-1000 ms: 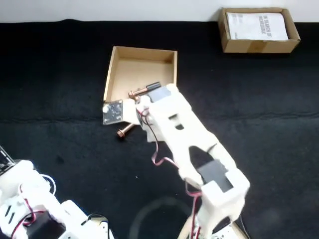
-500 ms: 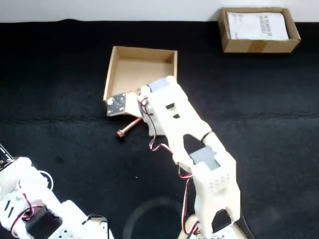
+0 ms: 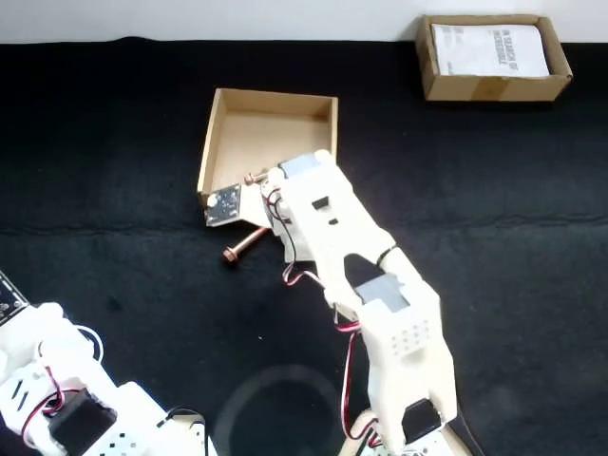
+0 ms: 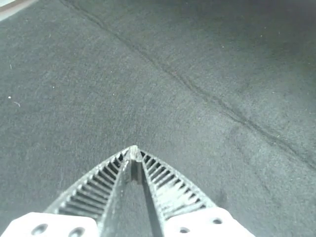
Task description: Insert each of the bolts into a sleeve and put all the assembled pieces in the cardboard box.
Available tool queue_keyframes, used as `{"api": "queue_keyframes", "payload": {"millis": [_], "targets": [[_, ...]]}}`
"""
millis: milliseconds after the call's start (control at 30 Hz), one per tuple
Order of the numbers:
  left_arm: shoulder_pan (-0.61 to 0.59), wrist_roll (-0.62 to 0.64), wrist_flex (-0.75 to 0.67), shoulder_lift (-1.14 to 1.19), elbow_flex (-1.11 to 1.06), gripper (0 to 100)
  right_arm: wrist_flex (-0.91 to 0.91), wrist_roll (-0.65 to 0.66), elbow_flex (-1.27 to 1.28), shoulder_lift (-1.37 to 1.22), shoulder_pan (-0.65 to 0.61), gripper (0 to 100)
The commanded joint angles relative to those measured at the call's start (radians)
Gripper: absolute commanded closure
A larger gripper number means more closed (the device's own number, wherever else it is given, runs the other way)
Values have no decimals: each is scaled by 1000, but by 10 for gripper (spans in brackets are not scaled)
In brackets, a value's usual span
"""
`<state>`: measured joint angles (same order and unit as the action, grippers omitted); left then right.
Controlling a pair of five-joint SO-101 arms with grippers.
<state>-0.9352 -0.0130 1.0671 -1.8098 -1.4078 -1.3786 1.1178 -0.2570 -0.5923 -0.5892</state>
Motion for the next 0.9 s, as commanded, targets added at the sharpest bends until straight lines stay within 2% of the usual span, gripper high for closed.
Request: {"api": "queue_keyframes", "payload": {"millis": [0, 167, 300, 467, 567, 667, 767, 867], "targets": [[-5, -3, -20, -5, 4, 992, 8, 11, -79, -33, 7, 779], [-5, -3, -20, -7, -25, 992, 8, 11, -170, -119, -2, 797], [-5, -3, -20, -7, -27, 992, -10, 5, -245, -170, -4, 998], [7, 2, -12, -7, -25, 992, -128, 8, -354, -176, -5, 991], [50, 38, 26, -5, -19, 992, -255, 5, -509, -174, -5, 991], [136, 104, 117, -2, 18, 991, -392, 3, -725, -174, -1, 991], [286, 175, 206, -1, 76, 990, -387, -71, -885, -134, 44, 991], [429, 224, 207, 1, 107, 990, -389, -80, -897, -28, 70, 991]]}}
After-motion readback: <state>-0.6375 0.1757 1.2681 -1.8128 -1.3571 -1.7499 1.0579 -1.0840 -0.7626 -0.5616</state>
